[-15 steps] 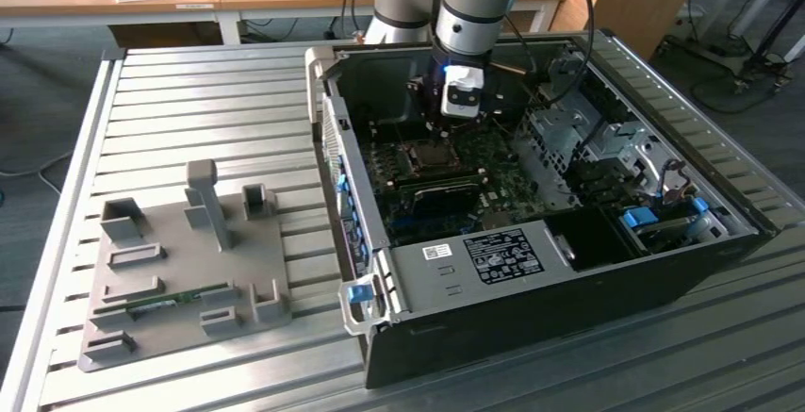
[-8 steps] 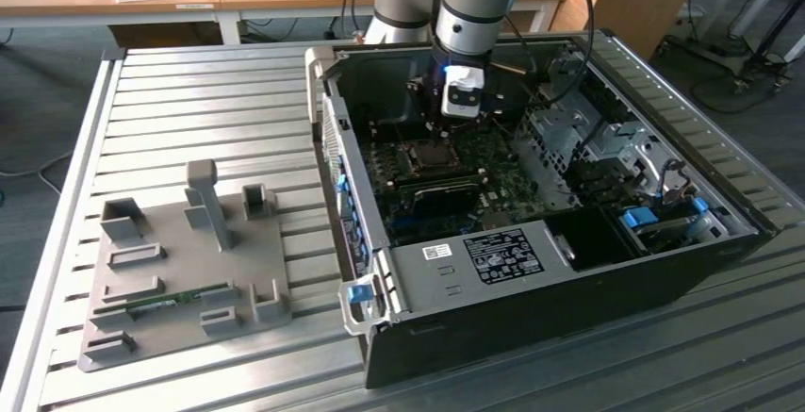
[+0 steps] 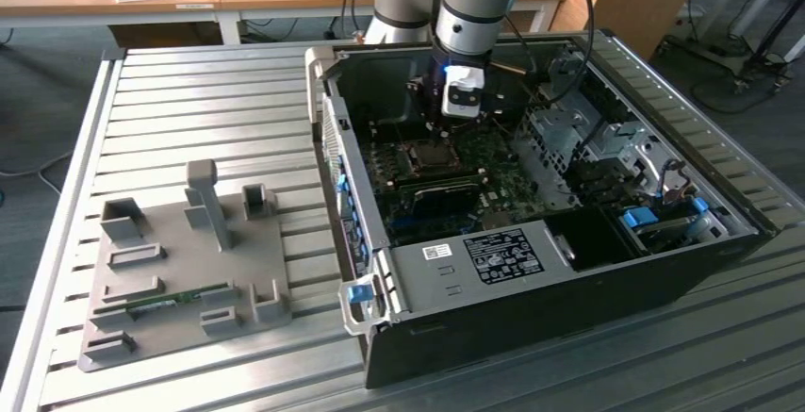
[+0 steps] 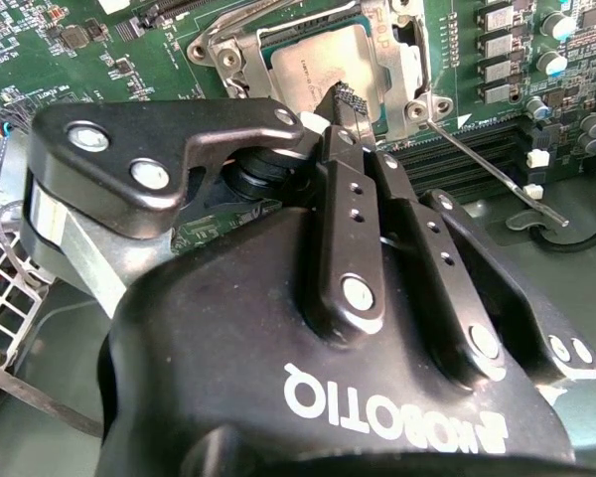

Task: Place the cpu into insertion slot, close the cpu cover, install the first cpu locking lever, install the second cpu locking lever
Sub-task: 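Close the cpu cover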

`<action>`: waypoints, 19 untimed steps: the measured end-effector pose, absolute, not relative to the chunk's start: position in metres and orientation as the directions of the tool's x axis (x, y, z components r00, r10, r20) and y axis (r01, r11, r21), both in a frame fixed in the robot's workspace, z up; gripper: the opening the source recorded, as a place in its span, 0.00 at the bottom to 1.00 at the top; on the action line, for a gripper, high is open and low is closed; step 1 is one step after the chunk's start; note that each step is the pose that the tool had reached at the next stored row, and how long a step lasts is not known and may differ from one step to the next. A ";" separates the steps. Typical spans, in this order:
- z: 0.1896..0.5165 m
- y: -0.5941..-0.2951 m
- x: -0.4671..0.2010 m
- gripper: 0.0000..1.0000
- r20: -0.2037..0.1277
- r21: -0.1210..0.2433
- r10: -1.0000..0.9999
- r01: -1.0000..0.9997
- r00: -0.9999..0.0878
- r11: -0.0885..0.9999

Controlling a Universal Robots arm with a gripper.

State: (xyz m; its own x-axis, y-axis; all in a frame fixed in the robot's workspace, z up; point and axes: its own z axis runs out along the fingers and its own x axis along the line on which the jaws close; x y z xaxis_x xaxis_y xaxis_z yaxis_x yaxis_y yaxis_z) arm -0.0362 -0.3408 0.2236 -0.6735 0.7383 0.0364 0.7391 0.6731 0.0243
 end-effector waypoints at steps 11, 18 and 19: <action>0.224 -0.341 -0.036 0.11 0.036 0.024 0.735 0.736 -0.677 0.677; 0.224 -0.341 -0.036 0.11 0.036 0.024 0.725 0.726 -0.688 0.687; 0.224 -0.341 -0.036 0.11 0.036 0.024 0.725 0.726 -0.688 0.687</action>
